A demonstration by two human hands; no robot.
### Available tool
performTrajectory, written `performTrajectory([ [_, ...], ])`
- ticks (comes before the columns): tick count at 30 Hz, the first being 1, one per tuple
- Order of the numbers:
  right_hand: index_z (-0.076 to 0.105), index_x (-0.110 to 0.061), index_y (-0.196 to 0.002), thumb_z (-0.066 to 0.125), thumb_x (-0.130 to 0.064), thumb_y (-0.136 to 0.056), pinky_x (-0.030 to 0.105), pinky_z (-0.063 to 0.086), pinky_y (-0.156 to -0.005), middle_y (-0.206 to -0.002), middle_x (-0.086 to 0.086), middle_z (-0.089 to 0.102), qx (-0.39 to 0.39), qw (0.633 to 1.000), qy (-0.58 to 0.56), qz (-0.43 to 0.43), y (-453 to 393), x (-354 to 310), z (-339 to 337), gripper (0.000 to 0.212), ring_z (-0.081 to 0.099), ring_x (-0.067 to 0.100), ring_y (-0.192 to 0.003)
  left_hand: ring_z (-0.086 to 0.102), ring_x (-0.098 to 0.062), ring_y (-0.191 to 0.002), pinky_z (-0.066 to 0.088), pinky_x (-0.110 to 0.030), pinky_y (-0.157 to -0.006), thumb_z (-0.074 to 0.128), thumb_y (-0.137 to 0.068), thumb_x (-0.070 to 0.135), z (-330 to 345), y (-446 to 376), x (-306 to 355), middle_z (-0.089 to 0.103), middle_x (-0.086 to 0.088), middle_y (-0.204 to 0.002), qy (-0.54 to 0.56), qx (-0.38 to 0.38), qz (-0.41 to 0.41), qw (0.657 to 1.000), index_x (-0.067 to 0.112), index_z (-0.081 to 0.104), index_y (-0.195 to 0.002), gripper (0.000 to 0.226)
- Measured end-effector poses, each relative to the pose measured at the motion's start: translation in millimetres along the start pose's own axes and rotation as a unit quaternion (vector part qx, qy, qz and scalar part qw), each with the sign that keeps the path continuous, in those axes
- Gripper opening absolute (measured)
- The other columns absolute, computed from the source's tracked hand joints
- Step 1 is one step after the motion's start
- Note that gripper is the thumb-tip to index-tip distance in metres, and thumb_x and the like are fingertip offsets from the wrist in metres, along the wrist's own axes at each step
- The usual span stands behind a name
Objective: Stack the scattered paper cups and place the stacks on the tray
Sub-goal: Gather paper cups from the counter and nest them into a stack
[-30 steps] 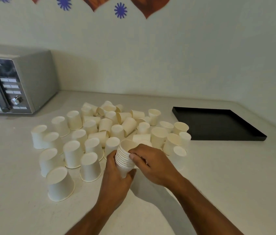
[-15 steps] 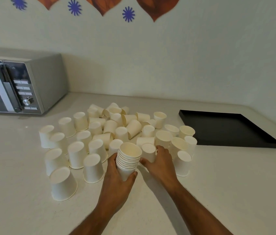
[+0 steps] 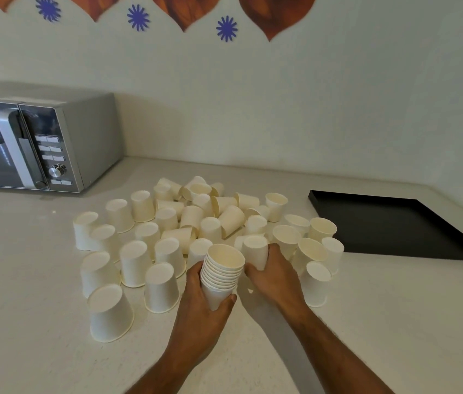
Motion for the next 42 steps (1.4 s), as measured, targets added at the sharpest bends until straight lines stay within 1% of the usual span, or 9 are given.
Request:
performTrajectory([
  [3, 0.041, -0.032, -0.135, 0.056, -0.057, -0.092, 0.029, 0.044, -0.102, -0.137, -0.010, 0.051, -0.071, 0.997, -0.015, 0.023, 3, 4, 0, 0.051, 0.054, 0.015, -0.122, 0.049, 0.010, -0.121, 0.051, -0.029, -0.102, 0.081, -0.077, 0.044, 0, -2, 1, 0.046, 0.040, -0.132, 0.004, 0.001, -0.003, 1.000, 0.066, 0.024, -0.131, 0.081],
  [7, 0.050, -0.029, -0.127, 0.065, -0.052, -0.089, 0.024, 0.043, -0.096, -0.122, -0.008, 0.056, 0.042, 0.997, 0.010, -0.069, 12, -12, -21, 0.047, 0.055, 0.012, -0.105, 0.052, 0.006, -0.120, 0.052, -0.032, -0.100, 0.081, -0.078, 0.042, 0, -1, 0, 0.047, 0.038, -0.131, 0.006, -0.004, 0.004, 1.000, 0.065, 0.025, -0.130, 0.079],
  [11, 0.055, -0.021, -0.127, 0.073, -0.034, -0.088, 0.022, 0.043, -0.103, -0.117, -0.013, 0.053, 0.058, 0.983, -0.088, -0.149, 16, -37, -51, 0.044, 0.055, 0.001, -0.094, 0.054, 0.001, -0.121, 0.052, -0.032, -0.101, 0.080, -0.080, 0.042, 0, -1, 4, 0.048, 0.034, -0.133, 0.001, 0.000, 0.013, 1.000, 0.066, 0.025, -0.128, 0.077],
  [20, 0.040, -0.042, -0.143, 0.083, -0.002, -0.074, 0.029, 0.039, -0.103, -0.162, -0.004, 0.019, 0.043, 0.892, 0.173, -0.415, 27, -62, -70, 0.091, 0.038, 0.024, -0.141, 0.054, -0.001, -0.119, 0.049, -0.026, -0.101, 0.080, -0.081, 0.039, 2, -2, 4, 0.048, 0.030, -0.134, 0.000, 0.001, -0.007, 1.000, 0.056, 0.026, -0.134, 0.077],
  [25, 0.042, -0.039, -0.144, 0.074, 0.002, -0.084, 0.039, 0.046, -0.107, -0.155, -0.008, 0.040, -0.037, 0.884, 0.136, -0.447, 37, -64, -54, 0.079, 0.043, 0.020, -0.138, 0.055, 0.010, -0.114, 0.048, -0.010, -0.084, 0.081, -0.077, 0.035, 1, -2, 1, 0.051, 0.039, -0.124, 0.011, 0.001, -0.006, 1.000, 0.070, 0.026, -0.124, 0.080],
  [28, 0.046, -0.040, -0.139, 0.059, -0.007, -0.096, 0.027, 0.041, -0.108, -0.145, -0.013, 0.052, -0.050, 0.916, -0.020, -0.398, 36, -62, -55, 0.056, 0.049, 0.006, -0.130, 0.055, 0.010, -0.114, 0.051, -0.008, -0.079, 0.081, -0.078, 0.034, 1, -2, 2, 0.052, 0.039, -0.124, 0.015, 0.005, -0.002, 1.000, 0.068, 0.028, -0.124, 0.079],
  [31, 0.057, -0.037, -0.125, 0.057, -0.009, -0.097, 0.025, 0.051, -0.098, -0.129, -0.012, 0.062, 0.064, 0.960, -0.061, -0.264, 18, -49, -60, 0.039, 0.057, 0.002, -0.112, 0.052, 0.010, -0.116, 0.048, -0.009, -0.083, 0.081, -0.078, 0.036, 0, -1, 2, 0.049, 0.040, -0.126, 0.003, 0.009, 0.007, 1.000, 0.067, 0.026, -0.126, 0.079],
  [35, 0.056, -0.023, -0.126, 0.061, -0.020, -0.097, 0.032, 0.052, -0.093, -0.130, 0.002, 0.060, 0.055, 0.988, 0.087, -0.114, -8, -24, -56, 0.030, 0.063, 0.019, -0.107, 0.053, 0.005, -0.118, 0.050, -0.025, -0.097, 0.082, -0.080, 0.036, 0, -1, 4, 0.047, 0.038, -0.127, -0.005, 0.009, 0.000, 1.000, 0.069, 0.022, -0.123, 0.080],
  [42, 0.058, -0.017, -0.119, 0.064, -0.025, -0.095, 0.029, 0.053, -0.087, -0.123, 0.005, 0.060, -0.024, 0.965, 0.246, -0.088, -24, -11, -41, 0.025, 0.064, 0.019, -0.099, 0.043, 0.021, -0.118, 0.040, -0.004, -0.082, 0.080, -0.077, 0.049, 0, -3, 6, 0.040, 0.052, -0.124, -0.007, -0.002, 0.002, 1.000, 0.075, 0.020, -0.123, 0.080],
])
Point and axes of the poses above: each hand's wrist, its own y-axis away from the middle knuckle, its own z-axis out of the palm, x = y × z, the point moved 1 cm from there along -y, towards the middle knuckle
